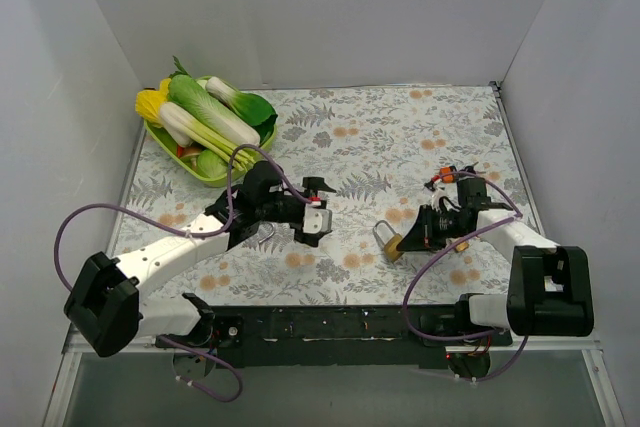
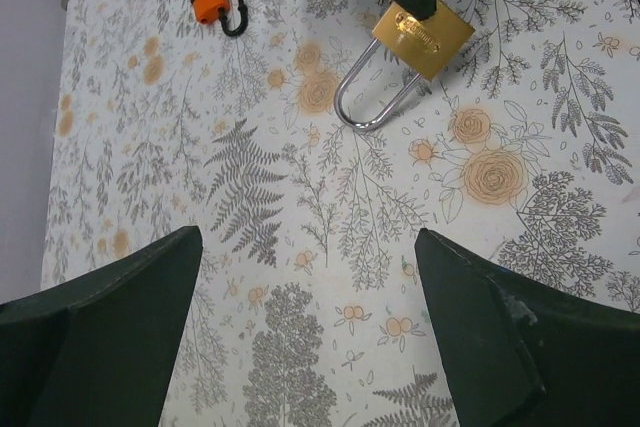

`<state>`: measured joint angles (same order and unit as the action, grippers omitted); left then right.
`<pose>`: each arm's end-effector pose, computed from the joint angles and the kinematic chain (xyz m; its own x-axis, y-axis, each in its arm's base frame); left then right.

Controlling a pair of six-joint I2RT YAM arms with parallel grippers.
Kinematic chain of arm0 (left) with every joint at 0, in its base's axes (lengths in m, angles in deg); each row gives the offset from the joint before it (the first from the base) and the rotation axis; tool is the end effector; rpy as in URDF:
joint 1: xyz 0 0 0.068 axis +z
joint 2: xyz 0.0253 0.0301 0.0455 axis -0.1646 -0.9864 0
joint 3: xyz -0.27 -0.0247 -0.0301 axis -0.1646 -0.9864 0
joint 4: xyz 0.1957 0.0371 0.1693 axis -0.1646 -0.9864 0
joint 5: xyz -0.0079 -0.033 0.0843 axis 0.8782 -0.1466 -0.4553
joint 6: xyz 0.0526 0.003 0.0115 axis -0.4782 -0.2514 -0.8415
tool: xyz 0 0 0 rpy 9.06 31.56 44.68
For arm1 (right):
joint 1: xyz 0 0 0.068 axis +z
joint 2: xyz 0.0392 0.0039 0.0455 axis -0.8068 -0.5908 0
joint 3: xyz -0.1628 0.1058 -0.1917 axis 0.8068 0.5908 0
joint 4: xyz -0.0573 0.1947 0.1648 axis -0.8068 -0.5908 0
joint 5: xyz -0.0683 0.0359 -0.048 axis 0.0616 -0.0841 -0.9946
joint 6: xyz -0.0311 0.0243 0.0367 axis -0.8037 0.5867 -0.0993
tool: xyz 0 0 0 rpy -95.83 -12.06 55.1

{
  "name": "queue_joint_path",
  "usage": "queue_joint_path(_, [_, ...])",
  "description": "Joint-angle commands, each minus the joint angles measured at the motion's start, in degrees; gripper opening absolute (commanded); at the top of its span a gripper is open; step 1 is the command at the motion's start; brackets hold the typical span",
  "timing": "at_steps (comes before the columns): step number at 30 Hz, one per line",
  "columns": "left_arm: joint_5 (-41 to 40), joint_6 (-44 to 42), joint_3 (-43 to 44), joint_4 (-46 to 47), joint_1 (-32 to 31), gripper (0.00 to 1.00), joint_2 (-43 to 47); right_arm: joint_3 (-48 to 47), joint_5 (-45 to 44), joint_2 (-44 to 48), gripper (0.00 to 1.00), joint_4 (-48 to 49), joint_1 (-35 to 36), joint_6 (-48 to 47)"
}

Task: Lock with the key
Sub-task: Place the lock at the center of the board.

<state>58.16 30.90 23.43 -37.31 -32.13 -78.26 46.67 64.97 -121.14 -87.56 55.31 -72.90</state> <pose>0.1884 -0.1973 0.2592 -0.0945 0.3710 -0.9238 0.9916 0.1170 -0.0545 0.2050 0.0317 0.1555 -0.9495 0.0122 -0.3135 -0.2250 0.6700 0.7074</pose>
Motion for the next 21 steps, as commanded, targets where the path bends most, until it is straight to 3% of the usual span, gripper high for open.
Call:
queue_joint_path(1, [-3.0, 5.9, -2.9, -0.8, 1.8, 0.89, 5.0, 1.8, -3.0, 3.1, 0.01, 4.3, 0.0, 11.3])
queue_joint_path(9, [-8.3, 12.6, -3.5, -1.6, 2.6, 0.98, 7.8, 8.2, -11.9, 6.4, 0.01, 10.9, 0.0, 19.2])
queue_joint_path(14, [-10.8, 18.7, 1.8, -7.5, 3.5, 0.98, 5.7, 7.5, -19.2, 6.1, 0.01, 6.0, 0.0, 20.7])
queue_joint_path(21, [-13.2, 23.4, 5.0, -12.1, 4.3, 0.98, 4.3, 8.1, -23.0, 6.9, 0.01, -1.2, 0.0, 22.8])
